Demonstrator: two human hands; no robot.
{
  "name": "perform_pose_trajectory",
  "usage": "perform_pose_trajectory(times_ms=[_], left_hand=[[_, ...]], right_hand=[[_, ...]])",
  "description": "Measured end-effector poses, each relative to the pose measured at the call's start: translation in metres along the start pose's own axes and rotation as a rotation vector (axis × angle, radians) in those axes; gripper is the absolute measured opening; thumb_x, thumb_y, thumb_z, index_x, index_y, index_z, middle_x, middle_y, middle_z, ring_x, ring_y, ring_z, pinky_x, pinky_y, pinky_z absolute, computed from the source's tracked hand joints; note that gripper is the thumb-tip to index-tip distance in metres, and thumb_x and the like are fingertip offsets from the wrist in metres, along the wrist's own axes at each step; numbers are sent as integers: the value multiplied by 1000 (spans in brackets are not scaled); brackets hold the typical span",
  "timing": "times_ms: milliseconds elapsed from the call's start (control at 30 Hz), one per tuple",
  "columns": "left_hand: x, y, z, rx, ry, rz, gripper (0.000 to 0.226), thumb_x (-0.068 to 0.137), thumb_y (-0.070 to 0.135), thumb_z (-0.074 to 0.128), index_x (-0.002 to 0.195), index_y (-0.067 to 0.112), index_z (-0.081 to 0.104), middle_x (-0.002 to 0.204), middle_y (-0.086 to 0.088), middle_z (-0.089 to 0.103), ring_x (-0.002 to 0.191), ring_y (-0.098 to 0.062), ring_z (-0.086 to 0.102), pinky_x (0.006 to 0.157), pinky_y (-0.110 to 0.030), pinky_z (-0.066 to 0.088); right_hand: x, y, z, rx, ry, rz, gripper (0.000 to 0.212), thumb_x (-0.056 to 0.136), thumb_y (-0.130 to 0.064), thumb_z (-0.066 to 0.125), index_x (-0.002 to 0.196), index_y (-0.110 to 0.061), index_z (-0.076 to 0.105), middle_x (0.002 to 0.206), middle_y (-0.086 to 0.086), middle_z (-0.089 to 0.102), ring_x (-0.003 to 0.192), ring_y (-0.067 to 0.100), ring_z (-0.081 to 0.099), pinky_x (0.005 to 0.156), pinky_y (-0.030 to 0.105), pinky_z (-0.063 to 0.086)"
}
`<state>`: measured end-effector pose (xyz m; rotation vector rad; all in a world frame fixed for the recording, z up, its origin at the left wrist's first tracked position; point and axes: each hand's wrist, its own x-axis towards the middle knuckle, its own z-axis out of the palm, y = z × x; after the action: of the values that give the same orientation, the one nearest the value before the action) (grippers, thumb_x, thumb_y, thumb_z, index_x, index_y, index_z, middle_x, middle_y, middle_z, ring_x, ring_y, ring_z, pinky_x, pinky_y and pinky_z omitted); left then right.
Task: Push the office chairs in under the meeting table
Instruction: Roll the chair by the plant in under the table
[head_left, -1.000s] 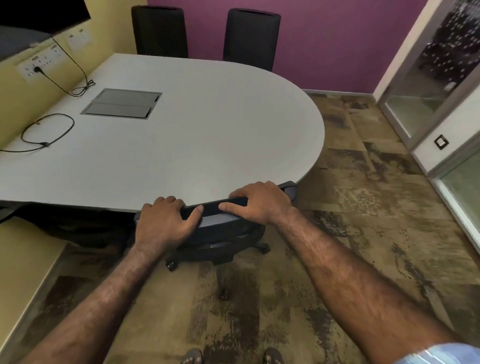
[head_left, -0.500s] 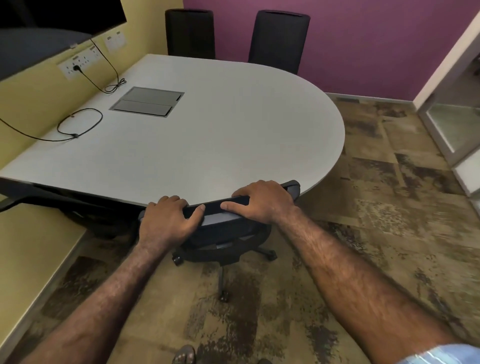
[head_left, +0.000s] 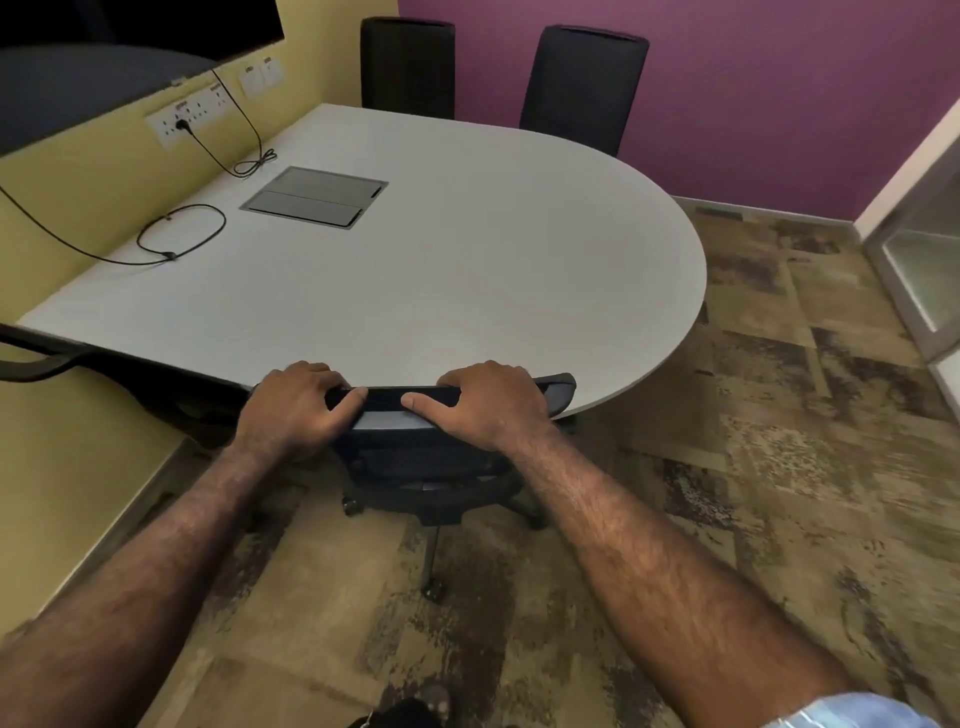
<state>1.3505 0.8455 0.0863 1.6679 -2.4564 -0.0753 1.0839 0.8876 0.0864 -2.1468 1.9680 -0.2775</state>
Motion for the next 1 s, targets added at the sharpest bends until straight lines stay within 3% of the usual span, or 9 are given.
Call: perform_pose_trajectory(times_ms=[200, 467, 733, 1000], left_hand=[[-10, 0, 5, 12, 41, 3, 64, 99, 68, 37, 100, 23, 81, 92, 4, 73, 85, -18, 61, 76, -40, 51], [-23, 12, 8, -7, 11, -15, 74, 95, 77, 34, 112, 21, 80, 106, 2, 77, 96, -19, 65, 87, -42, 54], [-31, 14, 8, -105, 2, -21, 79, 93, 80, 37, 123, 17, 76, 118, -3, 76, 106, -24, 67, 96, -47, 56], [-26, 69, 1, -163, 50, 32, 79, 95, 79, 40, 128, 16, 74, 130, -5, 74, 121, -24, 65, 105, -45, 50]], right_hand=[[-10, -2, 5, -1, 29, 5, 104, 80, -108, 20, 124, -36, 80, 110, -10, 80, 102, 20, 71, 86, 42, 46], [-28, 0, 1, -4, -12, 29, 103, 83, -107, 24, 143, -37, 71, 136, -10, 76, 124, 20, 69, 109, 49, 50], [-44, 2, -8, 4, 5, 18, 90, 91, -99, 34, 145, -36, 70, 139, -10, 74, 127, 19, 66, 113, 50, 46], [-63, 32, -20, 112, 116, 11, 84, 89, -97, 43, 143, -38, 69, 143, -13, 72, 132, 16, 64, 118, 53, 43]])
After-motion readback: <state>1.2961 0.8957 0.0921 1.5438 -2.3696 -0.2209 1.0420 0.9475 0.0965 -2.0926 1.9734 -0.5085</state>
